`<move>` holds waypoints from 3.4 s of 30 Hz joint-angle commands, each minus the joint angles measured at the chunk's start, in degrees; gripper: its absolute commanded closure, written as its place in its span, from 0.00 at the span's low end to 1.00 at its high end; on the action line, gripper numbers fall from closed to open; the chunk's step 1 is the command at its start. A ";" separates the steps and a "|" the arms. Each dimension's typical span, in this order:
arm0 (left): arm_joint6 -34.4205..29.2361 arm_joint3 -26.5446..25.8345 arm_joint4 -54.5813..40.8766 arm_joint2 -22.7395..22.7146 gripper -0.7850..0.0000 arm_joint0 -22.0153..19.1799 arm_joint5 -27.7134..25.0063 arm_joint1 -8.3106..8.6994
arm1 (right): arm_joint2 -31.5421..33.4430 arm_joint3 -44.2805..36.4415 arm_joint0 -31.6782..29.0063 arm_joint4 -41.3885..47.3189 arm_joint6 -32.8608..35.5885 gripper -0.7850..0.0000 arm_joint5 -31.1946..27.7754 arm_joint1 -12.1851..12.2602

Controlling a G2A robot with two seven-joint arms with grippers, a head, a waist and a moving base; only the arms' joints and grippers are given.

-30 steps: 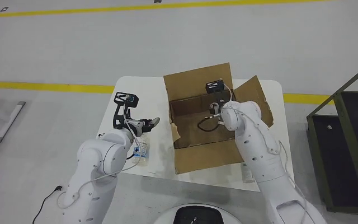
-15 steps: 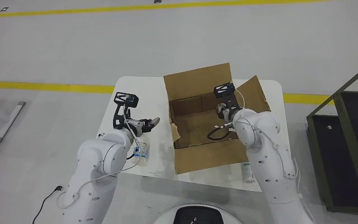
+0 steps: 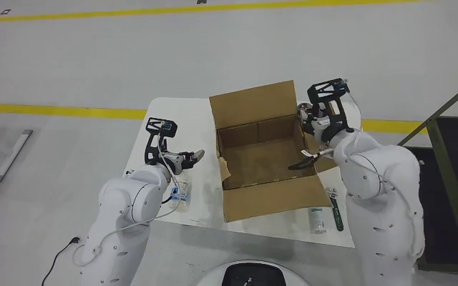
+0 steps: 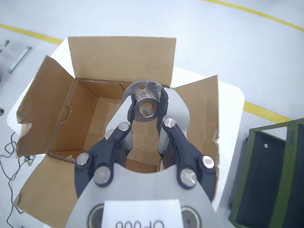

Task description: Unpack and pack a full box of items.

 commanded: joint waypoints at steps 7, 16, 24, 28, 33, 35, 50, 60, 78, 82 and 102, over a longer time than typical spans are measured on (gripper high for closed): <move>0.00 0.00 0.00 0.00 0.00 0.00 0.00 0.00 | 7.73 -7.52 -4.39 2.26 1.69 1.00 0.21 0.99; 0.00 0.00 0.00 0.00 0.00 0.00 0.00 0.00 | 17.07 -10.48 -11.05 -0.25 2.65 1.00 3.76 1.96; 0.00 0.00 0.00 0.00 0.00 0.00 0.00 0.00 | 23.84 -4.77 -17.49 -3.22 5.16 1.00 6.00 2.62; 0.00 0.00 0.00 0.00 0.00 0.00 0.00 0.00 | 23.55 0.52 -19.53 -1.91 7.01 1.00 6.31 2.71; 0.00 0.00 0.00 0.00 0.00 0.00 0.00 0.00 | 21.26 7.72 -19.68 -4.09 9.29 1.00 5.18 3.04; 0.00 0.00 0.00 0.00 0.00 0.00 0.00 0.00 | 20.08 10.02 -19.21 -5.94 10.26 1.00 4.75 3.21; 0.00 0.00 0.00 0.00 0.00 0.00 0.00 0.00 | 16.13 16.23 -17.27 -8.54 12.52 0.99 2.95 3.95; 0.00 0.00 0.00 0.00 0.00 0.00 0.00 0.00 | 14.70 17.82 -16.74 -8.49 12.89 0.56 2.67 4.33; 0.00 0.00 0.00 0.00 0.00 0.00 0.00 0.00 | 19.96 8.87 -22.58 -1.59 -23.06 1.00 5.10 4.51; 0.00 0.00 0.00 0.00 0.00 0.00 0.00 0.00 | 19.99 9.21 -22.45 -1.76 -23.84 1.00 5.98 4.50; -9.22 7.52 3.45 2.47 0.00 -0.28 -2.27 0.35 | 20.48 10.62 -22.83 6.42 -47.60 1.00 2.31 4.43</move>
